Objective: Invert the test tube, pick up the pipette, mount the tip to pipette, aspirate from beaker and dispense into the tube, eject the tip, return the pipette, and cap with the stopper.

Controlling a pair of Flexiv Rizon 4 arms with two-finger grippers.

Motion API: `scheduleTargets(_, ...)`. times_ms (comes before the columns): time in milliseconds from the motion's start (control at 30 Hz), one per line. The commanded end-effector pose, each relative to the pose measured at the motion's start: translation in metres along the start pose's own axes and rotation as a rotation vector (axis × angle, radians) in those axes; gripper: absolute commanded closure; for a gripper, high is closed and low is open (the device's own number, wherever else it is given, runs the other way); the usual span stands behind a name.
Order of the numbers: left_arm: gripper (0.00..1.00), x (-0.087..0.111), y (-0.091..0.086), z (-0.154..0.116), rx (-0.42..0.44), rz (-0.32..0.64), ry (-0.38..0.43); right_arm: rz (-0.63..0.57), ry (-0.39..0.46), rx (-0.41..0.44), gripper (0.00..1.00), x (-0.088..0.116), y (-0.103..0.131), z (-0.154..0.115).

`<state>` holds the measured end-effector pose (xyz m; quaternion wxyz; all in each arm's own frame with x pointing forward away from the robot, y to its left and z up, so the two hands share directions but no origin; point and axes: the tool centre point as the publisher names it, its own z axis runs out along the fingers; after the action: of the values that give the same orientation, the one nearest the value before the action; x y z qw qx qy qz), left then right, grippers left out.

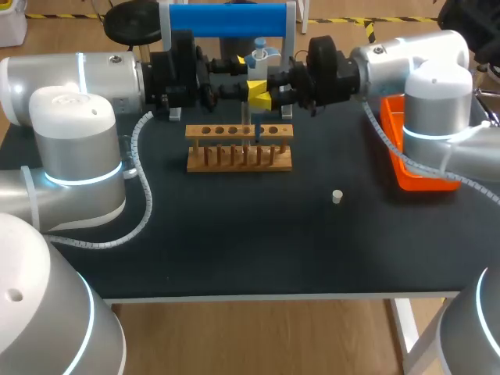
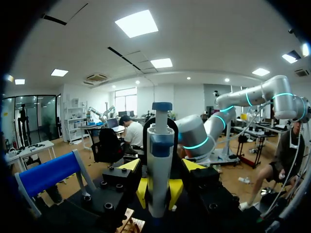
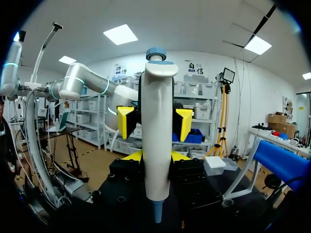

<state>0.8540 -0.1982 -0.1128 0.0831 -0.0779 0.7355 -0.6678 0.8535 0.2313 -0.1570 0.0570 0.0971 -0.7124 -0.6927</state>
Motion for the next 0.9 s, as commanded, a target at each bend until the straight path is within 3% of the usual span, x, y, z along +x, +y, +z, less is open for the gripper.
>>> scheduleTargets(33, 0.5, 0.0003, 0.0002, 0.0002, 0.001, 0.0, -0.001, 0.0, -0.001, -0.002, 1.0, -0.0008, 0.0004, 0.0029)
scheduleTargets(233, 0.56, 0.0003, 0.0002, 0.0002, 0.001, 0.0, -0.001, 0.0, -0.001, -0.003, 1.0, -0.0006, 0.0011, 0.0039)
scheduleTargets(300, 0.67, 0.0003, 0.0002, 0.0002, 0.001, 0.0, -0.001, 0.0, -0.001, -0.004, 1.0, -0.0005, 0.0013, 0.0042)
scheduleTargets(433, 1.0, 0.0003, 0.0002, 0.0002, 0.001, 0.0, -0.001, 0.001, -0.001, -0.003, 1.0, 0.0004, 0.0007, 0.0053)
scheduleTargets(700, 1.0, 0.0003, 0.0002, 0.0002, 0.001, 0.0, -0.001, 0.002, 0.006, 0.002, 1.0, 0.001, -0.0002, 0.0058)
scheduleTargets(733, 1.0, 0.0003, 0.0002, 0.0002, 0.001, 0.0, -0.001, 0.001, 0.005, 0.005, 0.68, 0.001, -0.0001, 0.0058)
scheduleTargets(767, 1.0, 0.0003, 0.0002, 0.0002, 0.001, 0.0, -0.001, 0.0, 0.004, 0.006, 0.16, 0.0011, 0.0, 0.0058)
scheduleTargets(800, 1.0, 0.0003, 0.0002, 0.0002, 0.001, 0.0, -0.001, 0.0, 0.005, 0.006, 0.0, 0.0013, 0.0004, 0.0054)
scheduleTargets(900, 1.0, 0.0003, 0.0002, 0.0002, 0.001, 0.0, -0.001, -0.002, 0.007, 0.004, 0.0, 0.0022, 0.0011, 0.0008)
